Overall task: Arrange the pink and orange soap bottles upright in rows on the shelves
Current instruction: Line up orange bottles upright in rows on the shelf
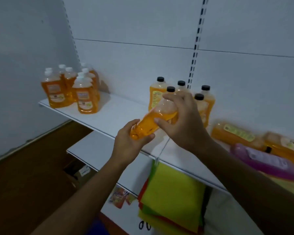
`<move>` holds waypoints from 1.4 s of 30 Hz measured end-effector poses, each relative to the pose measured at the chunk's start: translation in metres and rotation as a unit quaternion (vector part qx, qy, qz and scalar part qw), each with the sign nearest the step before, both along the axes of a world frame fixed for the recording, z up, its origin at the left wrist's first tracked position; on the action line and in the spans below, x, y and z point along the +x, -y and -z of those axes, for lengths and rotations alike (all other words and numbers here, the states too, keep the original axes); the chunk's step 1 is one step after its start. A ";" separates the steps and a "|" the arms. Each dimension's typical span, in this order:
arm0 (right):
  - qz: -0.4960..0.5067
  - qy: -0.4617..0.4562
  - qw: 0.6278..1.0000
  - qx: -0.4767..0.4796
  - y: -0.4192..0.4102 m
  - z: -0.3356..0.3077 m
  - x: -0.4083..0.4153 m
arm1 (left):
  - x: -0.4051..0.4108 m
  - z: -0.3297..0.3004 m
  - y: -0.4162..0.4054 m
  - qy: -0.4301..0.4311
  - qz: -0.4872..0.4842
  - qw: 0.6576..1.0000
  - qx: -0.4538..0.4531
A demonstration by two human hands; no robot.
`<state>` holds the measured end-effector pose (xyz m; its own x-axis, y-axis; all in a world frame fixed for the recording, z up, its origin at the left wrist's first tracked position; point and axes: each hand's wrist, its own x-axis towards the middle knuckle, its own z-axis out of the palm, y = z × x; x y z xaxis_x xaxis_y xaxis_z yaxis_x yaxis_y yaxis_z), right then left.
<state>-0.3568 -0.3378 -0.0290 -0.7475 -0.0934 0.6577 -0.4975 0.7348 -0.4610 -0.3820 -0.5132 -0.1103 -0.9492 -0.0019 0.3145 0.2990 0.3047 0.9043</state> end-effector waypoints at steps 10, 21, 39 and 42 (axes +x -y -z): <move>-0.154 0.013 0.987 -0.052 0.143 -0.003 -0.084 | -0.052 0.006 0.140 0.016 -0.056 0.997 0.051; -0.160 0.095 0.982 -0.030 0.209 0.007 -0.218 | -0.154 0.005 0.189 0.029 -0.111 0.989 -0.090; -0.145 0.126 0.980 0.048 0.219 0.019 -0.307 | -0.241 0.028 0.180 -0.020 -0.156 0.967 -0.202; -0.128 0.126 0.983 0.044 0.216 0.022 -0.314 | -0.245 0.032 0.184 -0.024 -0.152 0.964 -0.216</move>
<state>-0.6705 -0.5541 -0.0513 -0.8306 -0.3481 0.4346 -0.5488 0.6438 -0.5332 -0.6270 -0.6973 -0.1421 -0.9100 -0.1367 0.3914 0.1749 0.7292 0.6615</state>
